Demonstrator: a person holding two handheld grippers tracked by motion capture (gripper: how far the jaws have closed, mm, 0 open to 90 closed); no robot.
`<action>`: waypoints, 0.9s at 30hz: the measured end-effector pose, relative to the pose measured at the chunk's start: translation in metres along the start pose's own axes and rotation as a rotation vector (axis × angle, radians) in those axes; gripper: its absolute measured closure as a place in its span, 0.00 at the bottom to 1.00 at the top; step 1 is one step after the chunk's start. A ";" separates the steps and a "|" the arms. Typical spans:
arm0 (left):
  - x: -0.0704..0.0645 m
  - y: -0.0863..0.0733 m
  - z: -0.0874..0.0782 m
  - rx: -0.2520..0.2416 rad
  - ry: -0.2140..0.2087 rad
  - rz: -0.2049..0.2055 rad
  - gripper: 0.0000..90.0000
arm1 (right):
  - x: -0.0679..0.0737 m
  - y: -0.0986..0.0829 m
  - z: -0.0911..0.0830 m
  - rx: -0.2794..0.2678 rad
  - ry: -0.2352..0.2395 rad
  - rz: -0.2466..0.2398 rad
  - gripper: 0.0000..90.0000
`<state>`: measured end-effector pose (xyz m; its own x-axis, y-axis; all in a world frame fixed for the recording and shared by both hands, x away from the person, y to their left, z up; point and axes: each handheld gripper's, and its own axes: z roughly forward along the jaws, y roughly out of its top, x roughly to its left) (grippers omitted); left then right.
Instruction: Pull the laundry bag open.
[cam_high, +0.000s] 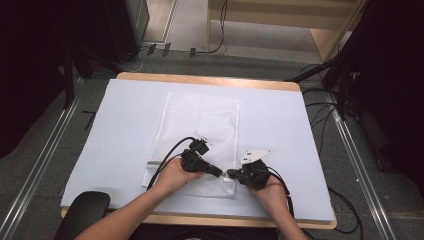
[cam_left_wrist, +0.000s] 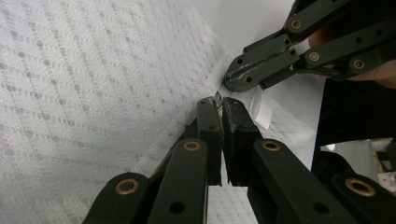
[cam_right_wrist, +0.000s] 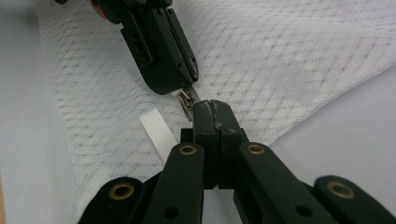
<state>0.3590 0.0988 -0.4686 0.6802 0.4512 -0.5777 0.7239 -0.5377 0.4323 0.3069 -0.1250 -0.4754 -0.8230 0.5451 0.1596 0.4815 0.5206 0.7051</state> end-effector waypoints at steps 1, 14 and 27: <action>0.001 0.000 -0.001 0.000 0.001 -0.001 0.98 | 0.000 0.000 0.000 -0.001 0.002 -0.002 1.00; 0.009 -0.001 -0.013 0.014 -0.032 -0.032 0.98 | -0.004 -0.002 0.000 -0.013 0.027 0.011 1.00; 0.008 -0.003 -0.026 0.029 0.026 -0.030 0.98 | -0.004 -0.002 -0.001 -0.011 0.027 0.018 1.00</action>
<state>0.3650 0.1229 -0.4561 0.6616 0.4856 -0.5714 0.7403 -0.5438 0.3952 0.3092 -0.1289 -0.4774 -0.8223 0.5363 0.1903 0.4927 0.5038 0.7095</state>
